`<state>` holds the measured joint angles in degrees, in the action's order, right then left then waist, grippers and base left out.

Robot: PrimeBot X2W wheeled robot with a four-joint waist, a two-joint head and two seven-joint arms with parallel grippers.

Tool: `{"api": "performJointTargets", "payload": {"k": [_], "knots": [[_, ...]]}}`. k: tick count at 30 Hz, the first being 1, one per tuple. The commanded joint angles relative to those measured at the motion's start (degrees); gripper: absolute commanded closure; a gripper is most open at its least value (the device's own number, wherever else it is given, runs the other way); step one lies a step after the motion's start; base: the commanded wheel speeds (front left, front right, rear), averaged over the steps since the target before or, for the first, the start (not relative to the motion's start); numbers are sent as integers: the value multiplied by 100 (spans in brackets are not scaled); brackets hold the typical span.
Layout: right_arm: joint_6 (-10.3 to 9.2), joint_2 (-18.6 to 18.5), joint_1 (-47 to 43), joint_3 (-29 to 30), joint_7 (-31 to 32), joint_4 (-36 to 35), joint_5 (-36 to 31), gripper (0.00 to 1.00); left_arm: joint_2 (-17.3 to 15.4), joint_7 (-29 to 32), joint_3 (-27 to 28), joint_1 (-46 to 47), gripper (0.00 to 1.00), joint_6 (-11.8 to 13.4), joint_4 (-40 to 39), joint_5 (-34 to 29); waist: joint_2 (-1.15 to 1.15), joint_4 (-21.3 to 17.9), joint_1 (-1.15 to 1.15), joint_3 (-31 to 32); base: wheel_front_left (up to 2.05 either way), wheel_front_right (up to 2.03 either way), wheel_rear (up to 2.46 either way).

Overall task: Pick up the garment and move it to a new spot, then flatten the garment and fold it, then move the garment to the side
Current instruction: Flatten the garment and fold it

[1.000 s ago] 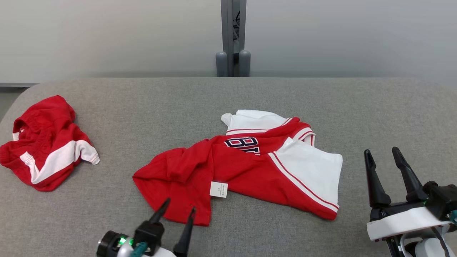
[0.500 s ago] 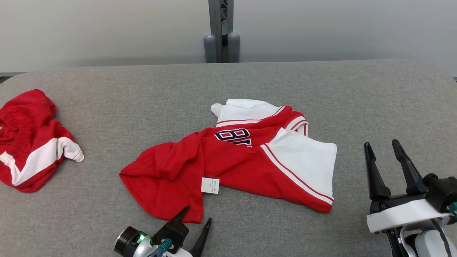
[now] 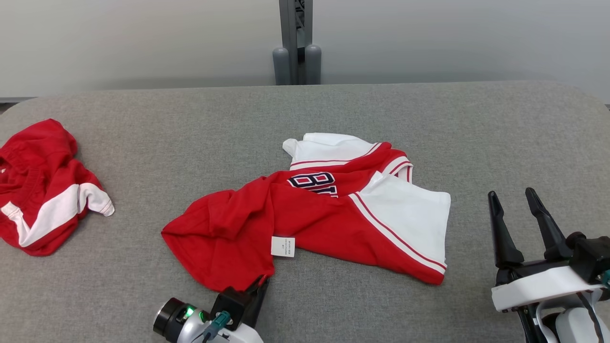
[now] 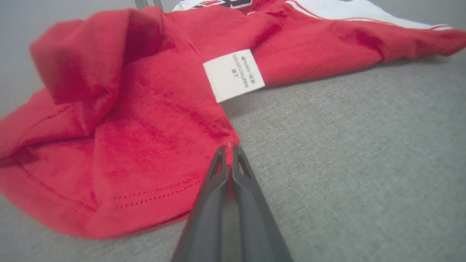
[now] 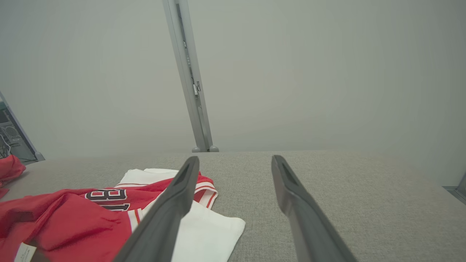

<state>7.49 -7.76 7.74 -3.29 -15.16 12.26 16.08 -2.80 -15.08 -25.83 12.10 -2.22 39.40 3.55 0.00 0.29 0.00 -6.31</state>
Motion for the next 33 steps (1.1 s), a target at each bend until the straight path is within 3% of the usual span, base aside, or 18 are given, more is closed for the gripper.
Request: {"api": "performJointTargets", "payload": {"k": [1,6,10,21,27,33], "knots": [[1,-61,42,22,-7,40,-17,0,-20,-3,32,56,100,48,-65,33,0,17,0,2,0,0,0],[1,-186,192,30,-7,604,-92,0,-62,-3,243,-109,100,158,-592,138,0,82,0,-16,0,0,0],[1,-284,502,14,-7,1250,268,0,-150,-3,289,-173,100,133,-906,85,0,201,0,-105,0,0,0],[1,-803,1687,-1046,201,3074,1494,0,-151,-3,246,-41,100,66,-1084,-6,0,532,0,-435,0,0,0],[1,-1053,2158,-1857,308,3718,1861,0,-120,-3,236,47,100,86,-1110,-11,0,727,0,-590,0,0,0],[1,-1151,2463,-2303,311,4206,2235,0,-100,-3,233,82,100,105,-1214,26,0,850,0,-671,0,0,0]]}}
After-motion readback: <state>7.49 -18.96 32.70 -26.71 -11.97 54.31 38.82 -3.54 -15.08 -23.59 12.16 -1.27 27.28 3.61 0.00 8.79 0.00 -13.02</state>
